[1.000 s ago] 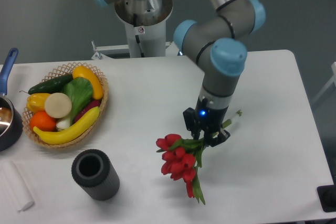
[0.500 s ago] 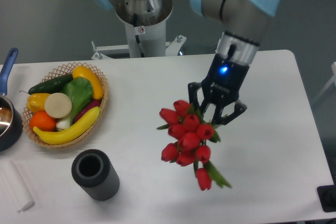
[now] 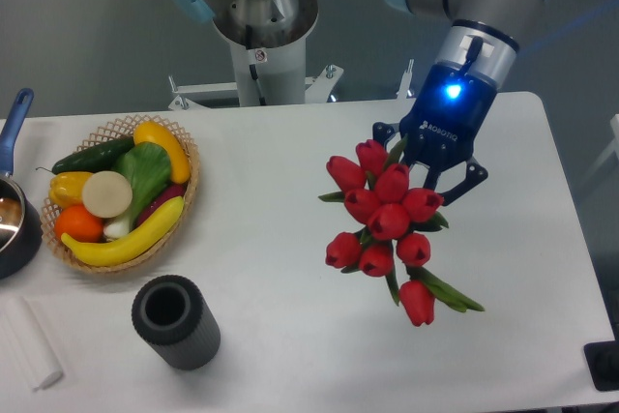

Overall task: Pick up the flowers from the table
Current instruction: 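Lift the gripped tulip bundle up off the table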

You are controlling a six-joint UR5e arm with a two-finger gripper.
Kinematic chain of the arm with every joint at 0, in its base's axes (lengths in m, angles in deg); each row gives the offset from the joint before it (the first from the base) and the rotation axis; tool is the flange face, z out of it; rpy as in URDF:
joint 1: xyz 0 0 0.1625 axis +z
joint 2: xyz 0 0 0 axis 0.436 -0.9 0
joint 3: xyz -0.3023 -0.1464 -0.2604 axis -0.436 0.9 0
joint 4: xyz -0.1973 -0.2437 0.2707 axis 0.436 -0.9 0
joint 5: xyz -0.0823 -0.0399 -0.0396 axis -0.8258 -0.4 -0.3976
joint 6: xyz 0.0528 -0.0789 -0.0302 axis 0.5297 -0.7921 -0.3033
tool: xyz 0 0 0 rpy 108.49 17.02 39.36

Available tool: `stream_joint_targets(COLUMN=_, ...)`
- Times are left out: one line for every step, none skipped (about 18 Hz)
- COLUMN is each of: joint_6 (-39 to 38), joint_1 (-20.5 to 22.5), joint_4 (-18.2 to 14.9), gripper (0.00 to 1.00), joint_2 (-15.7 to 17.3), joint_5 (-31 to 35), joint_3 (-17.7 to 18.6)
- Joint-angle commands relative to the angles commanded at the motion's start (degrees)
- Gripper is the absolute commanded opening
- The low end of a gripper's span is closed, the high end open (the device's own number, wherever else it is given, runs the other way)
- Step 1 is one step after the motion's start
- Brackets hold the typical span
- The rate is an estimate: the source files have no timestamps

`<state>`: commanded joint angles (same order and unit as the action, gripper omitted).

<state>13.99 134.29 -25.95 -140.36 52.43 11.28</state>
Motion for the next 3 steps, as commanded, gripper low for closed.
stream_joint_targets(joint_6=0.0, joint_1=0.0, joint_4=0.0, gripper=0.33, joint_2=-0.1, joint_5=0.0, joint_3=0.0)
stream_joint_targets(joint_6=0.0, joint_1=-0.1, joint_4=0.0, gripper=0.33, joint_2=0.1, joint_5=0.0, joint_3=0.0)
stream_joint_targets(joint_6=-0.1, joint_1=-0.1, joint_4=0.0, gripper=0.33, joint_2=0.1, joint_5=0.0, joint_3=0.0)
